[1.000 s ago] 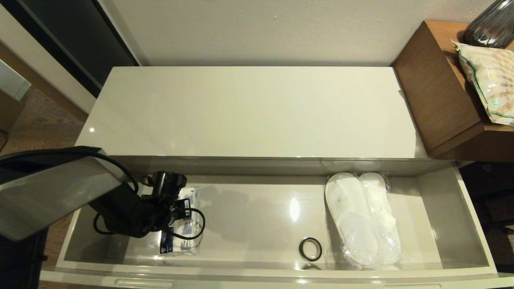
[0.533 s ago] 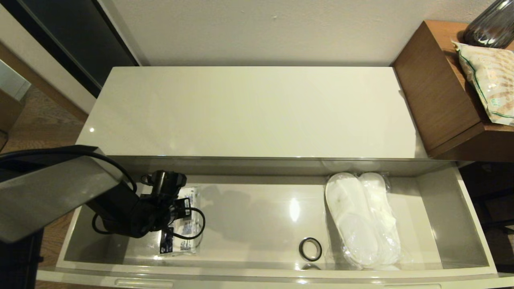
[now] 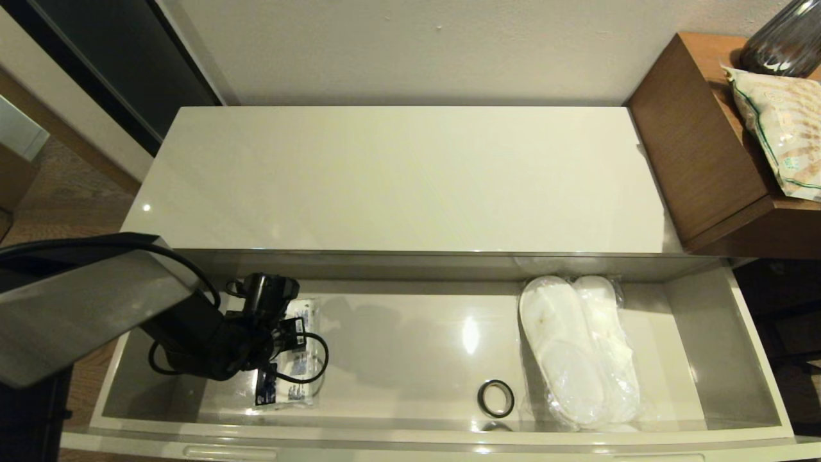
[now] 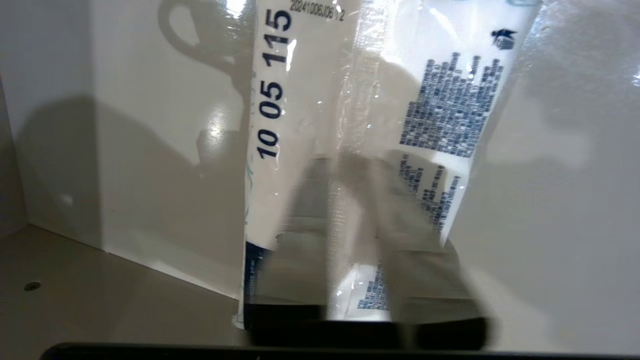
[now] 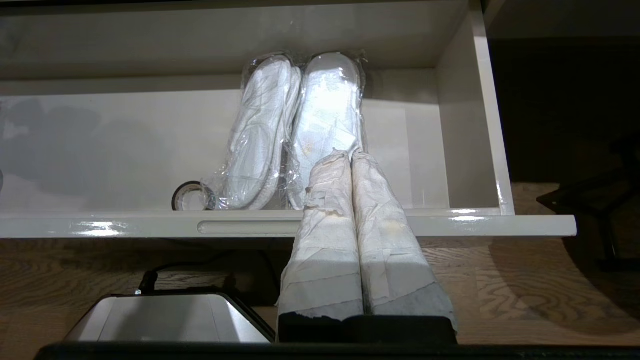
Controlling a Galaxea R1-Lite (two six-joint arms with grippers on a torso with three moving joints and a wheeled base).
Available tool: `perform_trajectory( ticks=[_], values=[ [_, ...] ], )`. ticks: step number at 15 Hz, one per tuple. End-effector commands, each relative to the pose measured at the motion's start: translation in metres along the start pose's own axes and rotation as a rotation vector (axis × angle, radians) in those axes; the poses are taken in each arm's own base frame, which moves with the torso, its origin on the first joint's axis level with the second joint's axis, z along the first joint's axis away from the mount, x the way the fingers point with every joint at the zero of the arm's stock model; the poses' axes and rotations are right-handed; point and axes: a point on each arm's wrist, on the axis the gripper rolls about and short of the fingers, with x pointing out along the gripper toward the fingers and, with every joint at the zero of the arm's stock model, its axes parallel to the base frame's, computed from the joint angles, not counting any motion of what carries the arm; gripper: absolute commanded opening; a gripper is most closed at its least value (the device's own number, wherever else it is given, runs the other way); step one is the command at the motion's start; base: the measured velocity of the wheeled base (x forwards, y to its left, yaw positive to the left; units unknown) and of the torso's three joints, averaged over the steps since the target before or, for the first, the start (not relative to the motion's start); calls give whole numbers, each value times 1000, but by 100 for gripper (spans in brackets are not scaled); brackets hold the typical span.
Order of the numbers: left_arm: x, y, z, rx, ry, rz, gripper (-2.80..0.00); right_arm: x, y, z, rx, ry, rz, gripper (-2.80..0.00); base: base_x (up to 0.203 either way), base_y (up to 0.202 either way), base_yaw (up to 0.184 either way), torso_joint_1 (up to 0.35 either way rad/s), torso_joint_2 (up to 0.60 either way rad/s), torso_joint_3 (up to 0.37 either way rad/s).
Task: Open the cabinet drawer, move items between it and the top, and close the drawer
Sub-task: Place the tissue on the table
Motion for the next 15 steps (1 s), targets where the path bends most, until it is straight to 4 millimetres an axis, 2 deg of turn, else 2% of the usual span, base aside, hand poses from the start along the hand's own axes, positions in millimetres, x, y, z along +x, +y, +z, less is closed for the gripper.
perform_trajectory(
  ticks=[1, 15],
  values=[
    [-1, -1, 2, -5, -12, -5, 0, 0, 0, 0, -1, 0, 0, -280, 0, 0, 0, 0, 0, 0],
    [4, -2, -1, -2, -5, 1, 0, 0, 0, 0, 1, 0, 0, -280, 0, 0, 0, 0, 0, 0]
  ],
)
